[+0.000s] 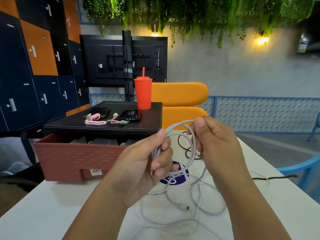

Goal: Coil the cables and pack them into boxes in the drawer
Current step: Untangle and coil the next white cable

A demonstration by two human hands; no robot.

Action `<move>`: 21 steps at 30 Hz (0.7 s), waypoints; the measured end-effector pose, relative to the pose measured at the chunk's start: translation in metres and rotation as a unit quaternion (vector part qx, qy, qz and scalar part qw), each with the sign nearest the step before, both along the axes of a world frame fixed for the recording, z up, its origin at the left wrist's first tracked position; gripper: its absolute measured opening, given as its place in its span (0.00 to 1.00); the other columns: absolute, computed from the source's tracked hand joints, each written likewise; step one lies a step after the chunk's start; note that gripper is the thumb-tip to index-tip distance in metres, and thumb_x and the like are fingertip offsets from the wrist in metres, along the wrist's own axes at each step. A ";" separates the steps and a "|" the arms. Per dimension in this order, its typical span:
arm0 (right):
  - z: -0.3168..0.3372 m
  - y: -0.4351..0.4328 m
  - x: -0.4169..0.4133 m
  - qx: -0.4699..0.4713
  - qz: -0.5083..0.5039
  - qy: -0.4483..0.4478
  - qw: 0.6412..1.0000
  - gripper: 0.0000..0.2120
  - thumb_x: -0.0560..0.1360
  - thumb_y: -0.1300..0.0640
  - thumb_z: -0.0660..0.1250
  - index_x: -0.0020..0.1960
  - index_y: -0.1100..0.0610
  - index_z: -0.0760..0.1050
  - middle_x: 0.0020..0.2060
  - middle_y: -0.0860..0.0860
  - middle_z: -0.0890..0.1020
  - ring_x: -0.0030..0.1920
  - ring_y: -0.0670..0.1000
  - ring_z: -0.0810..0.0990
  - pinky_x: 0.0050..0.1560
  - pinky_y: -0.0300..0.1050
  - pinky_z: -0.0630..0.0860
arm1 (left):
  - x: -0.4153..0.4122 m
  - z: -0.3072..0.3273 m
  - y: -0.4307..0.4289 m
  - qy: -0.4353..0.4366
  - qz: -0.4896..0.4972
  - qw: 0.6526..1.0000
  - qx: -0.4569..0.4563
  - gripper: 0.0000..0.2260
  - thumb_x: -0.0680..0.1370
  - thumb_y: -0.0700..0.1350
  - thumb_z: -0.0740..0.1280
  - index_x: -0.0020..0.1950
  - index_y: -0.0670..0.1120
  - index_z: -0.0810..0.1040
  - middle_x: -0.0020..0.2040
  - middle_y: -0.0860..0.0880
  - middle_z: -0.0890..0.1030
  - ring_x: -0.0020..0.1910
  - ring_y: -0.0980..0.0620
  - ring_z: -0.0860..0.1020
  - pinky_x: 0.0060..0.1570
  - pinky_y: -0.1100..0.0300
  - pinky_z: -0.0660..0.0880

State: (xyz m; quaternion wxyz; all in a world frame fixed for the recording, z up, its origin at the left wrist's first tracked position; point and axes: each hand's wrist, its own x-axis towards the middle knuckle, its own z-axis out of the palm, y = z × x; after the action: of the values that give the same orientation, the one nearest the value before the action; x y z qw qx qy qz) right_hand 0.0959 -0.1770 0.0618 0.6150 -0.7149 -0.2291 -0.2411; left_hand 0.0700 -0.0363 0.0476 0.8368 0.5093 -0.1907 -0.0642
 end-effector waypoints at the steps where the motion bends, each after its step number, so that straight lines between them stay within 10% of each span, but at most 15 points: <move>1: 0.000 0.000 0.000 0.012 -0.002 0.006 1.000 0.19 0.79 0.49 0.57 0.33 0.58 0.72 0.21 0.46 0.69 0.23 0.41 0.64 0.27 0.36 0.62 | 0.000 0.000 0.000 0.001 -0.002 1.000 -0.005 0.14 0.72 0.53 0.61 0.30 0.47 0.72 0.20 0.52 0.64 0.19 0.56 0.63 0.34 0.62 0.75; 12: 0.006 -0.006 -0.004 0.016 0.076 0.105 0.991 0.18 0.80 0.53 0.54 0.34 0.56 0.70 0.23 0.52 0.78 0.21 0.46 0.61 0.21 0.34 0.59 | 0.003 0.002 0.007 0.020 -0.034 0.992 -0.121 0.15 0.73 0.51 0.59 0.31 0.45 0.74 0.21 0.52 0.65 0.19 0.55 0.65 0.35 0.61 0.76; 21: 0.009 -0.015 -0.003 -0.018 0.079 0.084 0.993 0.17 0.80 0.54 0.54 0.34 0.57 0.70 0.25 0.53 0.80 0.20 0.46 0.64 0.21 0.32 0.62 | 0.010 -0.003 0.021 0.037 -0.192 0.971 -0.135 0.17 0.81 0.48 0.55 0.52 0.38 0.78 0.31 0.48 0.76 0.30 0.53 0.76 0.58 0.56 0.73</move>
State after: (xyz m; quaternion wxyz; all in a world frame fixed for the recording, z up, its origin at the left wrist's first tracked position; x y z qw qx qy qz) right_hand 0.0932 -0.1918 0.0709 0.6363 -0.7232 -0.2370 -0.1264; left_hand 0.0804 -0.0152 0.0447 0.8761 0.3429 -0.2609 -0.2165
